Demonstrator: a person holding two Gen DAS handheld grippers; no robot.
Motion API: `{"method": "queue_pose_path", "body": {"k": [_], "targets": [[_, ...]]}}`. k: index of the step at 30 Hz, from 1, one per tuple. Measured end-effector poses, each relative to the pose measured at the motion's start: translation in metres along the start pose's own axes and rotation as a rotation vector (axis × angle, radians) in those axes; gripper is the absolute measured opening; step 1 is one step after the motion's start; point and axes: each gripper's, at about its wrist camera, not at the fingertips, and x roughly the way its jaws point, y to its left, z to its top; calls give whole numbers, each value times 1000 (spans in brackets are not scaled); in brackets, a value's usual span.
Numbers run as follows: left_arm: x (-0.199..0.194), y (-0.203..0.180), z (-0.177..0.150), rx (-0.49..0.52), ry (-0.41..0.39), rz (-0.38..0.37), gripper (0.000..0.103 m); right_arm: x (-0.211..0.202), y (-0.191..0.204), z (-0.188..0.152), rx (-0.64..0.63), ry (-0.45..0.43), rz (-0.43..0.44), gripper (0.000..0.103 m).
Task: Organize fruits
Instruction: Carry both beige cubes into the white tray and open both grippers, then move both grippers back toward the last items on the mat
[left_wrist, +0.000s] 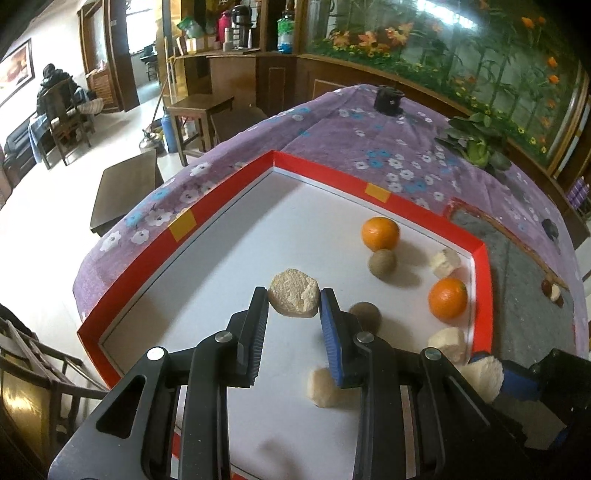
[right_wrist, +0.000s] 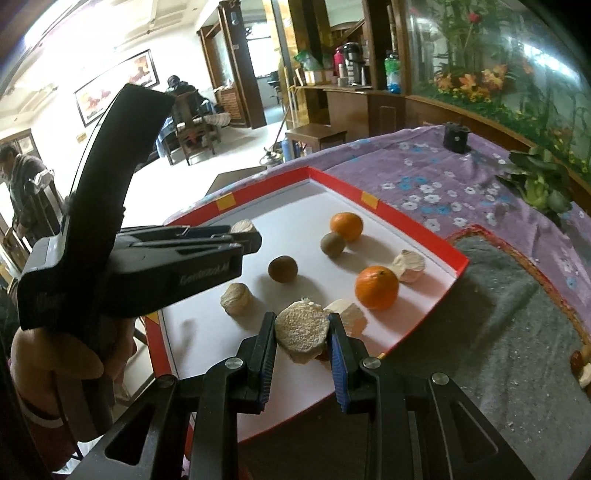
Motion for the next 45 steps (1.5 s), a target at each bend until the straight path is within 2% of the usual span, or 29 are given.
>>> {"method": "queue_pose_path", "body": {"k": [8,16,21,23,24,25,26,28,36,45], "targets": [[6,7,10,-26,2,1,28,15,8,0,-14,41,49,25],[14,-3,27,25,10,48,28,32,15,-5,-40,82,61,25],[27,-2,28,16,67,23,28,36,14,-8,-43,95,70,27],[30,0,28,4,82,23,28,36,13,-8,-37,91,82,33],[30,0,28,-1,89,23,30,36,12,-8,-32,88,87,33],[30,0,28,-4,92,21,39,34,11,-8,-28,84,90,33],[29,1,29,-10,91,19,56,33,10,-7,-24,82,92,33],[24,3,30,-29,74,9,63,26,10,-7,-20,66,100,34],[6,-8,26,-32,32,19,63,-1,-4,-12,12,19,76,36],[-18,-69,19,70,-15,-44,63,-40,-45,-30,91,-34,-9,37]]}}
